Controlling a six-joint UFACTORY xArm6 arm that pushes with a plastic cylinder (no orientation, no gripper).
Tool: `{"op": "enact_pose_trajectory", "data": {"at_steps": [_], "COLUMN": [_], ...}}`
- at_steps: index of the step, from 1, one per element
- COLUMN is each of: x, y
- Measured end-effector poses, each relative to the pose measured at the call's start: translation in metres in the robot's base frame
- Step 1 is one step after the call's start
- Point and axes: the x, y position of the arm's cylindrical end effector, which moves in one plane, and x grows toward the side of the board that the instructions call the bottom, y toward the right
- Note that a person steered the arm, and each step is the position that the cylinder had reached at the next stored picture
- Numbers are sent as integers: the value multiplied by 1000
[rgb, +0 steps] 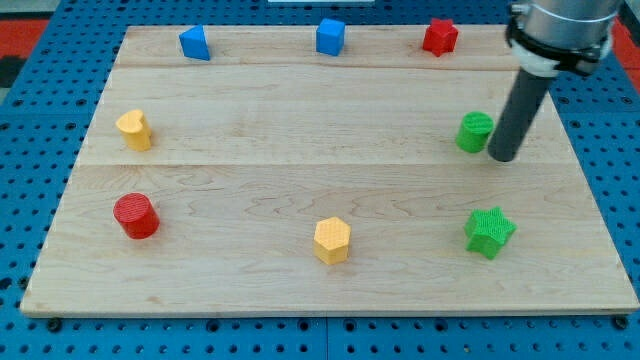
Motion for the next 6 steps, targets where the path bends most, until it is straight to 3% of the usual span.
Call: {"op": "enact_pose_trajectory", "data": {"at_steps": [2,4,6], "x": [-85,-169,-202], "y": [87,95,100]}}
